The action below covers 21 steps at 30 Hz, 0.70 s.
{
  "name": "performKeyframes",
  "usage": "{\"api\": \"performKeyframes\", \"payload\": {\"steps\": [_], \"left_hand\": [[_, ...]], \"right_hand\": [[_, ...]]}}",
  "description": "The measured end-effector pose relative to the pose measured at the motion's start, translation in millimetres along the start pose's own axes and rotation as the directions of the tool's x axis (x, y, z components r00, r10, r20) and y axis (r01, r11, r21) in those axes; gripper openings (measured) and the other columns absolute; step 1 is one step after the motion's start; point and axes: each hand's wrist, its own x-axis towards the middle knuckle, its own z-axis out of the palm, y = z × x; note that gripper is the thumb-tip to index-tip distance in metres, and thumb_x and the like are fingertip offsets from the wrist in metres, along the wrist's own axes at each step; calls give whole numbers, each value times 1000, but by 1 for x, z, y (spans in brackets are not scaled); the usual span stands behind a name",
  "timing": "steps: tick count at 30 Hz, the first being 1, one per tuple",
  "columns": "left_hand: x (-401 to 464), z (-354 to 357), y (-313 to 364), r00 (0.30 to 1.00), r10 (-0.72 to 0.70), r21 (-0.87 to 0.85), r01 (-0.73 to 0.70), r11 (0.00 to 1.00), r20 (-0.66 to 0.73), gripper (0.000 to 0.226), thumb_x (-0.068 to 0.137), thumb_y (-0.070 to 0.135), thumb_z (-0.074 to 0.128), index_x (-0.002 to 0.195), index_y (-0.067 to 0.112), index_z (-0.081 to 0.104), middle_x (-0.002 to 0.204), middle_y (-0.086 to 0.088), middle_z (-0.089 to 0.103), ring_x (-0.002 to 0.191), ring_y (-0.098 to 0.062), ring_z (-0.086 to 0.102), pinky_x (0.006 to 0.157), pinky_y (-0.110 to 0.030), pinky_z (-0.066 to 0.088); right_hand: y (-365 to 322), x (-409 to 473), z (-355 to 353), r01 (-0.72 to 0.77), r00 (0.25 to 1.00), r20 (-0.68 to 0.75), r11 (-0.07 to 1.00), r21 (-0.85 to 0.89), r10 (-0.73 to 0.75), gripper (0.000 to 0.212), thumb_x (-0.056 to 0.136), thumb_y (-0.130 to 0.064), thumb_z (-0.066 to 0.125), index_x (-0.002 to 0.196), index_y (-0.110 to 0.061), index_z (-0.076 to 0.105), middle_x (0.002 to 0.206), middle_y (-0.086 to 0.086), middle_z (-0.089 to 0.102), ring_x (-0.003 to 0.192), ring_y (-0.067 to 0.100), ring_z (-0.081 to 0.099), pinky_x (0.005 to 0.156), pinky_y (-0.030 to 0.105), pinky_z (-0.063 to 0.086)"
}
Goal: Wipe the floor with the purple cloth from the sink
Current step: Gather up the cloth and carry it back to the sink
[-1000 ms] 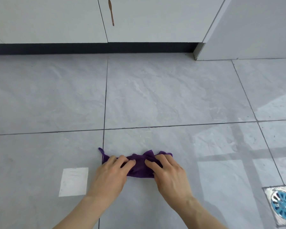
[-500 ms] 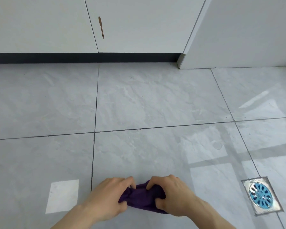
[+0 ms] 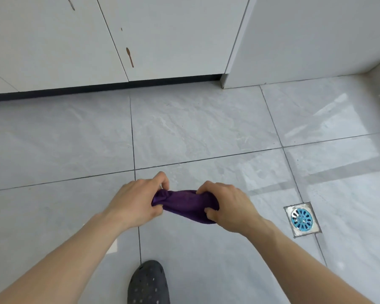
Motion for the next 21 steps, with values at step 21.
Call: {"api": "performKeyframes", "payload": {"steps": [21], "left_hand": [[-335, -493, 292, 968, -76, -54, 65, 996, -240, 30, 76, 18, 62, 96, 35, 46, 88, 16, 68, 79, -16, 62, 72, -35, 51]], "right_hand": [[-331, -332, -476, 26, 962, -264, 989, -145, -64, 47, 84, -13, 58, 123, -39, 54, 98, -6, 59, 95, 22, 53, 72, 29, 37]]}}
